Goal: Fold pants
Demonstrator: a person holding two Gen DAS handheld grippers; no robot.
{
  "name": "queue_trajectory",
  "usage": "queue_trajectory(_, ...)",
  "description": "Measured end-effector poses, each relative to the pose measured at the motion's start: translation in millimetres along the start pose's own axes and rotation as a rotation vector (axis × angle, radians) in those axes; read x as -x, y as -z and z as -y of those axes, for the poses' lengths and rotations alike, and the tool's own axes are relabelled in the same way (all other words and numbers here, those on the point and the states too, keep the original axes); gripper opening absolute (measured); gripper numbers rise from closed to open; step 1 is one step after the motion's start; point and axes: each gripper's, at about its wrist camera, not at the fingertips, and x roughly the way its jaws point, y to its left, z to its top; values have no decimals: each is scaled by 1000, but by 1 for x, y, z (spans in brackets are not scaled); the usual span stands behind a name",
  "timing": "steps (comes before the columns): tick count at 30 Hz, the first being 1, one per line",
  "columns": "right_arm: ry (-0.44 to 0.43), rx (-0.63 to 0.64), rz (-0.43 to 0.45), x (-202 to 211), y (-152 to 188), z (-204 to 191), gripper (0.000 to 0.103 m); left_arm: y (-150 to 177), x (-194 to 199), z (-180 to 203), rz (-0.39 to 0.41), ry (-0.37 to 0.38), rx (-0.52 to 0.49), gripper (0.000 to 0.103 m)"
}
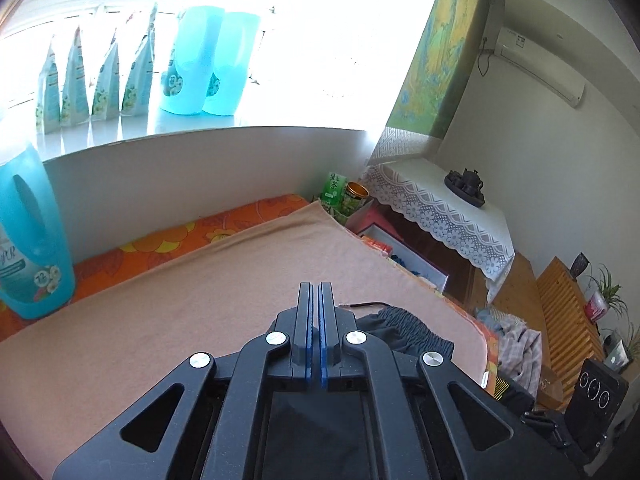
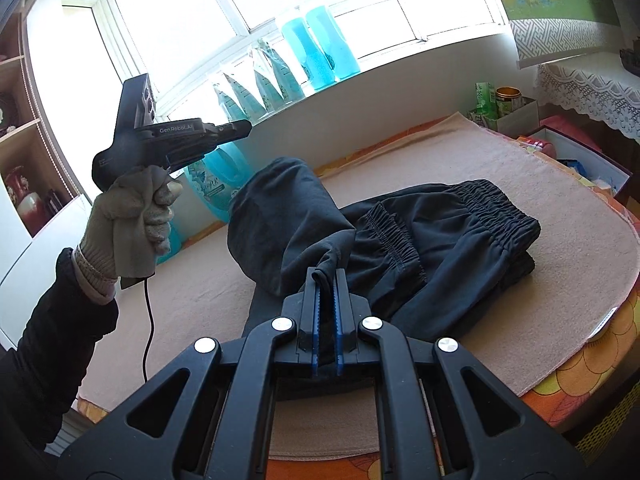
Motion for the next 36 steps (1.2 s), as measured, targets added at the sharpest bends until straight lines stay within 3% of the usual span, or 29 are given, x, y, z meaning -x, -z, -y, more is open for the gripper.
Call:
queue_trajectory(4,35,-42,-57,-14,10,24,6,4,-16,-2,-40,-6,-14,1)
queue_trajectory(8,28,-15,-160,-23,23,40,9,30,-13,-6,-105,-24,-53,1)
queue_trajectory(11,27,13,-210,-22,24,50,11,60,-2,1,-148,12,-59,1)
queue_trajectory(13,-22,26,-247,-20,19,58,11,81,4,13,-172,54,-79,1)
queue_trajectory(17,-67,14,-227,-12,-22,75,41,123,4,47,-242,114,-160,1)
queue_trajectory(18,-97,-1,-226,-18,-37,78,41,130,1,55,-262,128,-176,1)
queue_trajectory(22,-166,-4,-293,-76,-83,77,41,155,-15,78,-339,195,-190,2)
queue_trajectory(25,-124,28,-356,-132,-99,73,41,170,-29,90,-385,213,-207,2)
queue_trajectory(30,-114,-1,-425,-196,-115,77,41,189,-45,93,-427,213,-200,2)
queue_trajectory(36,-155,-54,-500,-238,-110,76,41,191,-44,91,-421,222,-187,2)
